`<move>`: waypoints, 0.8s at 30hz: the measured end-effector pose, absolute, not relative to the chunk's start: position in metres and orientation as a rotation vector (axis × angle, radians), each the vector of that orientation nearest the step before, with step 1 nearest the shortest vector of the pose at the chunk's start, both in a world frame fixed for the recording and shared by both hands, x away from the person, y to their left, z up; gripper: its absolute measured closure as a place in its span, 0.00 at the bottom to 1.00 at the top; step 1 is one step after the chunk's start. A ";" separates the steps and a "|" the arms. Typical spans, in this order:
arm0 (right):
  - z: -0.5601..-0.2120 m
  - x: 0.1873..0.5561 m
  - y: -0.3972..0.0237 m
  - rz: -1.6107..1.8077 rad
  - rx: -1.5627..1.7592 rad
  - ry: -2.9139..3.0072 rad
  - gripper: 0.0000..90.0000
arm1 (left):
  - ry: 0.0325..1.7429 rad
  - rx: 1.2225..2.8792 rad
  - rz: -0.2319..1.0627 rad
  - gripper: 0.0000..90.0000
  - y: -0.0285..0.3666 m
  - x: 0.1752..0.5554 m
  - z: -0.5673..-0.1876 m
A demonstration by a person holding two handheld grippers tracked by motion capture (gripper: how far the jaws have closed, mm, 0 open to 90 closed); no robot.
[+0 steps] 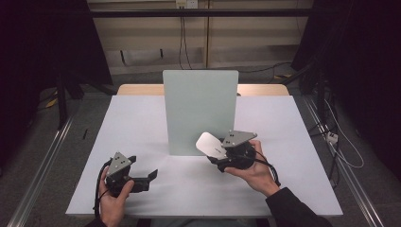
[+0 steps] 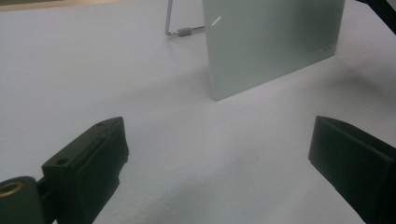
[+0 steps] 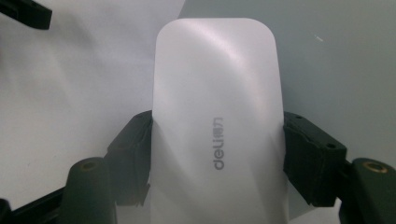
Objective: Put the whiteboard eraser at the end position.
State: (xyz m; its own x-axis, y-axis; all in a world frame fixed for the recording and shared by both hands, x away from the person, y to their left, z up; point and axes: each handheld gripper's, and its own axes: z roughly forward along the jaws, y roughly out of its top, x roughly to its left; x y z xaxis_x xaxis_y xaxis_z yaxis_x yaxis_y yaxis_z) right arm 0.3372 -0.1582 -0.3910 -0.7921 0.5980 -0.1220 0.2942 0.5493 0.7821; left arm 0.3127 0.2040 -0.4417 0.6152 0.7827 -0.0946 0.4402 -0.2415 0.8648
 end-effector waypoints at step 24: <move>-0.412 0.333 -0.139 1.003 0.681 2.666 0.35 | 0.973 1.889 0.446 0.05 0.204 0.313 -0.442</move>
